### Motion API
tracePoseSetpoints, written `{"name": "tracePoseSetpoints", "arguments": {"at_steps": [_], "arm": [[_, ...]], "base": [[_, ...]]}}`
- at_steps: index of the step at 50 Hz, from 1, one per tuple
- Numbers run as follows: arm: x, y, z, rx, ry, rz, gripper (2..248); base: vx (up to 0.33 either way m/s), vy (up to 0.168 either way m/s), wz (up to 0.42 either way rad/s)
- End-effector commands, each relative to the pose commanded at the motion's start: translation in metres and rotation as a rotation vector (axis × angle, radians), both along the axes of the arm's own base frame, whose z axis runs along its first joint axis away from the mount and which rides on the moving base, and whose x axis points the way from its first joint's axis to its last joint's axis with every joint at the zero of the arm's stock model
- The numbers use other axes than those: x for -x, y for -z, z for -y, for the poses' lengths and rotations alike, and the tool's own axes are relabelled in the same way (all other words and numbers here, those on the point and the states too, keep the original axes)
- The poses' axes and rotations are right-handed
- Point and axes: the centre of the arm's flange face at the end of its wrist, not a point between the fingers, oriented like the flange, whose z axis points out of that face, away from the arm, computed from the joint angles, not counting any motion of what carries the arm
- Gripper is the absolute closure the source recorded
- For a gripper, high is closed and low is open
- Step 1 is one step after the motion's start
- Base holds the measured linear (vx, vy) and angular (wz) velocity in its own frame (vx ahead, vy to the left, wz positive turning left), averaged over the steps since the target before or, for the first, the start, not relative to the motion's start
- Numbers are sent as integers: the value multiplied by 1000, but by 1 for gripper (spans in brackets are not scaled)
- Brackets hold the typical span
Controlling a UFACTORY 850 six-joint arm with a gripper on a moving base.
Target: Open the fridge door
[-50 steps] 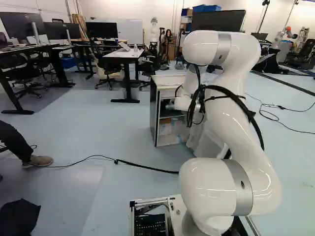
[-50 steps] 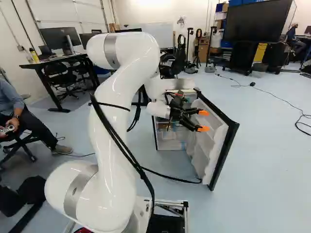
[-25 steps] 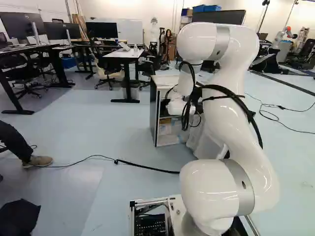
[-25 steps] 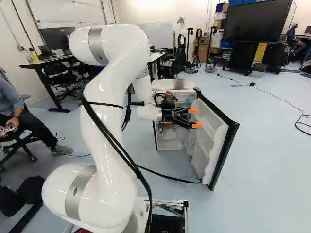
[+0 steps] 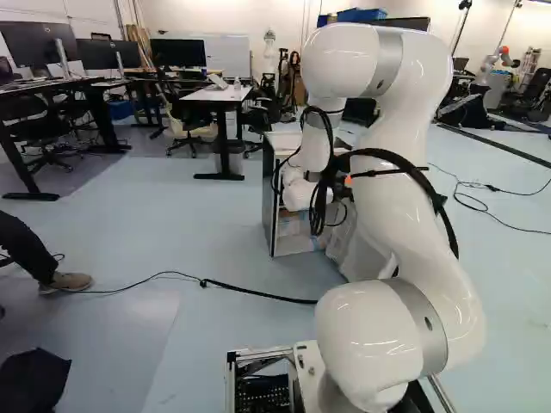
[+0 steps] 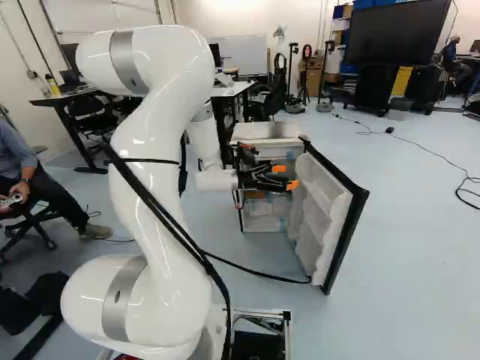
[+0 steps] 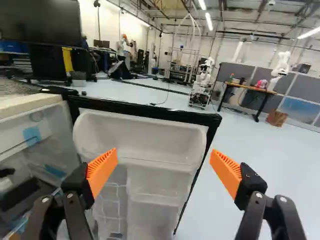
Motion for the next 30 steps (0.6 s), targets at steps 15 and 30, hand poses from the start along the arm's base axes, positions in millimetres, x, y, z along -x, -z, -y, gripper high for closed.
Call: {"name": "tracePoseSetpoints", "arguments": {"at_steps": [15, 30], "arm": [[3, -1, -14, 2, -97, -14, 3], [4, -3, -14, -2, -109, -12, 3]], "base": [[0, 0, 0], [0, 0, 0]]}}
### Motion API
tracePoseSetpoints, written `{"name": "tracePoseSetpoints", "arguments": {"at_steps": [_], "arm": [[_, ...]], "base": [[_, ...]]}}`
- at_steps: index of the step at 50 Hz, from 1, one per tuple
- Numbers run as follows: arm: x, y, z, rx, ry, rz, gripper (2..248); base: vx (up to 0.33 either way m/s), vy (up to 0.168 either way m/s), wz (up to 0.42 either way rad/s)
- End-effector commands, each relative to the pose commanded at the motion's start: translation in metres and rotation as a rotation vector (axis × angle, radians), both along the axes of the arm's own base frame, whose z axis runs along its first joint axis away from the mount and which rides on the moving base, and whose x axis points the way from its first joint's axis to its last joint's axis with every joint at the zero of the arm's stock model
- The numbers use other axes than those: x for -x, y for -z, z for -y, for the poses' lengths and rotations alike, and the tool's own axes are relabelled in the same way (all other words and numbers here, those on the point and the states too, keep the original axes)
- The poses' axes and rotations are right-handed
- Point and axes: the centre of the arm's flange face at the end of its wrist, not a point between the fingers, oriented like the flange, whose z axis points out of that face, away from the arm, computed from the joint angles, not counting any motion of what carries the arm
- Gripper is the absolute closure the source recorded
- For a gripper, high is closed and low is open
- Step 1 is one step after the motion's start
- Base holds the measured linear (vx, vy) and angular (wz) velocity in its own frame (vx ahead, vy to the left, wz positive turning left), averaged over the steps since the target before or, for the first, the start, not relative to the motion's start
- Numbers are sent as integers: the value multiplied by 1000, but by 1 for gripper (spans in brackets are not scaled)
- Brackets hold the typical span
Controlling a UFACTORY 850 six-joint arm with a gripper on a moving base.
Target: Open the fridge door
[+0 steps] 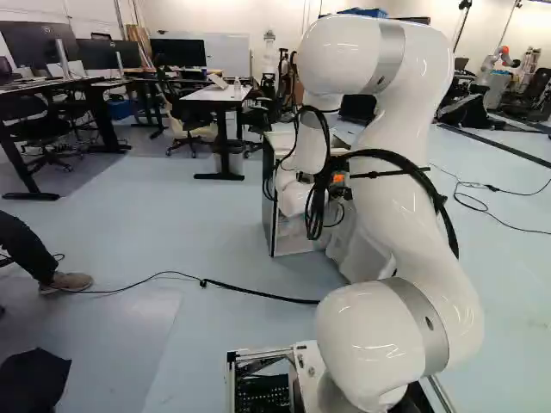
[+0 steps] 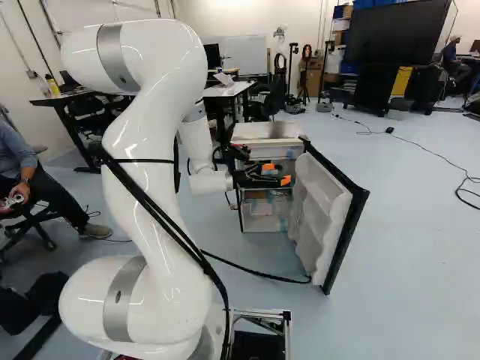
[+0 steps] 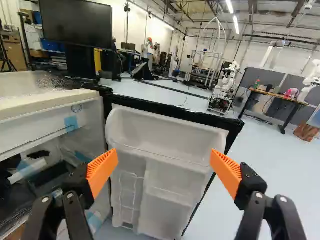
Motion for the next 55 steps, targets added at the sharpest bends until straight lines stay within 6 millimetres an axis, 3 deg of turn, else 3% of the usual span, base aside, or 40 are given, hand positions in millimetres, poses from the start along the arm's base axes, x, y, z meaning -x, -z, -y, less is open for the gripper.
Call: {"name": "tracePoseSetpoints", "arguments": {"at_steps": [55], "arm": [[24, -40, -5, -100, -250, 36, 3]], "base": [[0, 0, 0]]}}
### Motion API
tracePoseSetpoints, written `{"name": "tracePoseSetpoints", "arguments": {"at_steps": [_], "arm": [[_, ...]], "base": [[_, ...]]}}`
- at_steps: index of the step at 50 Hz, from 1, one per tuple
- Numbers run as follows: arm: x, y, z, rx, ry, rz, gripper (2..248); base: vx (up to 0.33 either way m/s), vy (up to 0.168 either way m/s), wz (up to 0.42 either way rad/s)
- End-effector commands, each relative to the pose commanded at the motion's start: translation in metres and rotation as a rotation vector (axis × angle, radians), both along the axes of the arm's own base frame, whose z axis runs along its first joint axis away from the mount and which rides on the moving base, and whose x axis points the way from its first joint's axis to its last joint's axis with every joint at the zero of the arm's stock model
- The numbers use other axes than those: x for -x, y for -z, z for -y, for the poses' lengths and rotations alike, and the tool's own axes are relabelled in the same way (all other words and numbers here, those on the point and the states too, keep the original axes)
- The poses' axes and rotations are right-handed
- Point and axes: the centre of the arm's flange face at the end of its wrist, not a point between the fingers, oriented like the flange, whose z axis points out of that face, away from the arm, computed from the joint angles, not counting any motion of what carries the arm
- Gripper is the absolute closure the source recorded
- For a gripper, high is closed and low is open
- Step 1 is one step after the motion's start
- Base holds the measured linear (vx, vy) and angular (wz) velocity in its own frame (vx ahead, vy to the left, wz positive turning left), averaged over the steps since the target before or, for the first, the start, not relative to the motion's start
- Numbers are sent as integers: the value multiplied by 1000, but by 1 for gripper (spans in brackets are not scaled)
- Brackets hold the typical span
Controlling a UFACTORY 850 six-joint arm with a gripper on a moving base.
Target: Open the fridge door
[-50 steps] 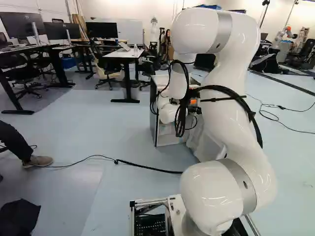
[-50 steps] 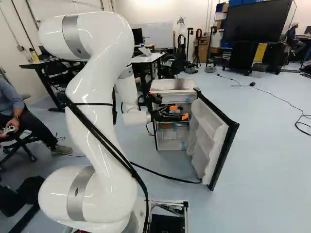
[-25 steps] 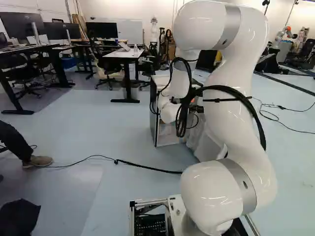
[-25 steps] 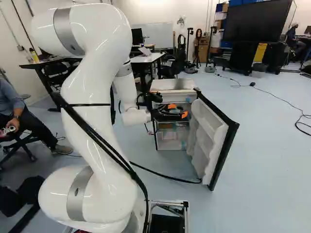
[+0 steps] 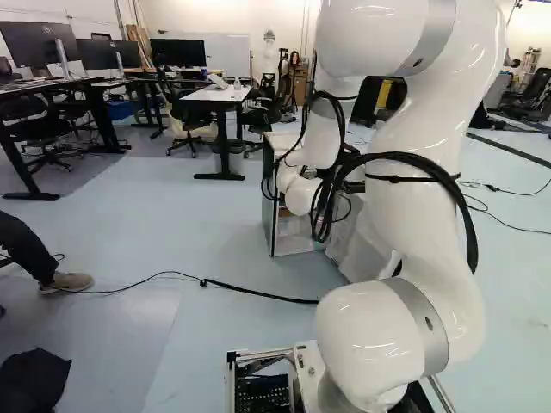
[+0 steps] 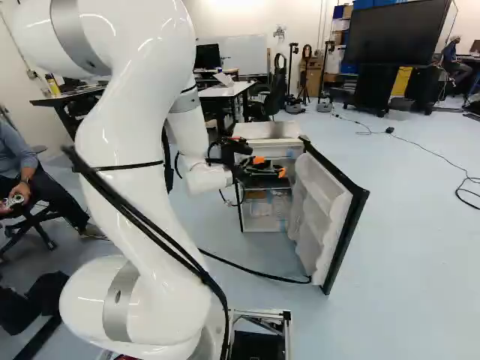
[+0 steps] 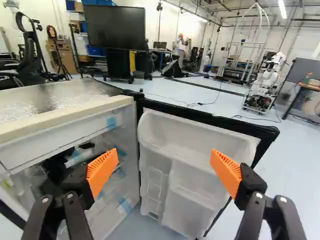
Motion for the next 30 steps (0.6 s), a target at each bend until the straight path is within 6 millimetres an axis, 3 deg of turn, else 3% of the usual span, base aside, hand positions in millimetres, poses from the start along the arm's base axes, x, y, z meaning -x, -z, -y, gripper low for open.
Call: {"name": "tracePoseSetpoints", "arguments": {"at_steps": [30], "arm": [[39, -32, -11, -81, -270, 2, 3]], "base": [[0, 0, 0]]}}
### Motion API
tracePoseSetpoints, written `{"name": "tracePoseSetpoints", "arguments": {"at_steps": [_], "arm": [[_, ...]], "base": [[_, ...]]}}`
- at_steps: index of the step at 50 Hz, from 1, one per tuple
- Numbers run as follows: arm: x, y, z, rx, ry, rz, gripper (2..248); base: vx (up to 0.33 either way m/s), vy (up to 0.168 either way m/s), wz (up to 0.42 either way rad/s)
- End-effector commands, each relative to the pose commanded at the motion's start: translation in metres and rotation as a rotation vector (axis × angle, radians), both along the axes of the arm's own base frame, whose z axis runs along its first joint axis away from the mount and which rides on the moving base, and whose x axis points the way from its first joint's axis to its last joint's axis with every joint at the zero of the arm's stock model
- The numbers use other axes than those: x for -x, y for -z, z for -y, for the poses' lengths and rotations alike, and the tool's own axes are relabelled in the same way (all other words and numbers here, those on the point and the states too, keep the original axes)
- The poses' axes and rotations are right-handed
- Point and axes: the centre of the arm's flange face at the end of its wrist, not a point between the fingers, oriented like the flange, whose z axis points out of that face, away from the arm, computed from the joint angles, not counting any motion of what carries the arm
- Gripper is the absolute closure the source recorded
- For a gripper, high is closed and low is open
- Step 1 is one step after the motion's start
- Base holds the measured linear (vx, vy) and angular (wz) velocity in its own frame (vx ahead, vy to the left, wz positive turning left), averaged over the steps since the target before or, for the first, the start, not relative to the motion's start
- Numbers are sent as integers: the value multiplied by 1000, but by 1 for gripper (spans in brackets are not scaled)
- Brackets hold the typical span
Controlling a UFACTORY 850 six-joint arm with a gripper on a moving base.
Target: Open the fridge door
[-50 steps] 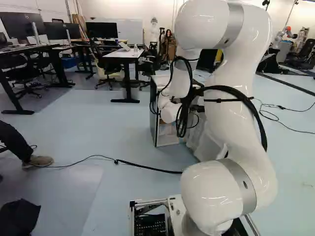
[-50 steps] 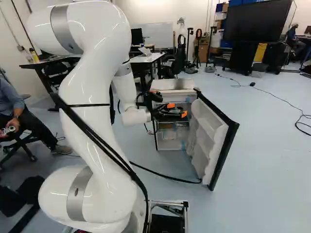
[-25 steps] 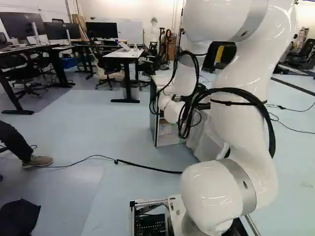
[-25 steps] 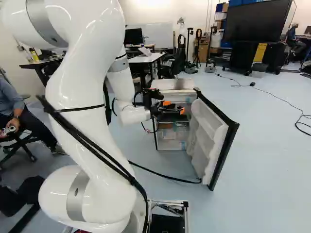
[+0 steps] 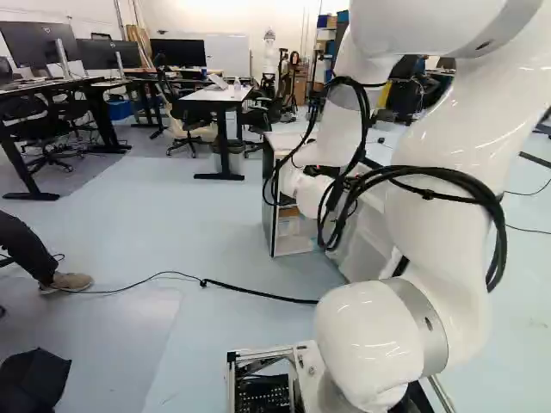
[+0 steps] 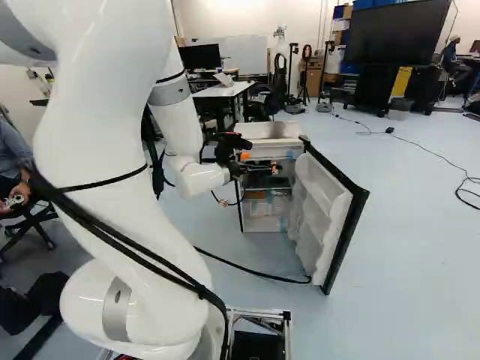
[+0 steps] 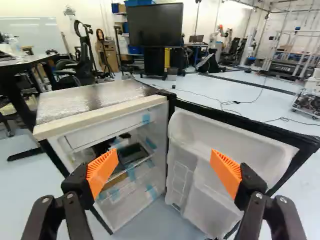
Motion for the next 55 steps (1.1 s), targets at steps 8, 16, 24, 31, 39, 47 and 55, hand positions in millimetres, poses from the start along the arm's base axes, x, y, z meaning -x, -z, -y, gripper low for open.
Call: {"name": "tracePoseSetpoints", "arguments": {"at_steps": [8, 16, 24, 31, 39, 47, 55], "arm": [[14, -7, -4, -17, -83, -7, 3], [29, -12, -9, -30, -159, -16, 3], [43, -16, -13, -38, -228, -27, 3], [54, -18, -16, -42, -282, -38, 3], [66, -19, -20, -44, -337, -51, 3], [77, -20, -23, -44, -385, -63, 3], [87, -19, -26, -43, -427, -75, 3]], "base": [[0, 0, 0], [0, 0, 0], [0, 0, 0], [0, 0, 0], [0, 0, 0], [0, 0, 0], [0, 0, 0]]}}
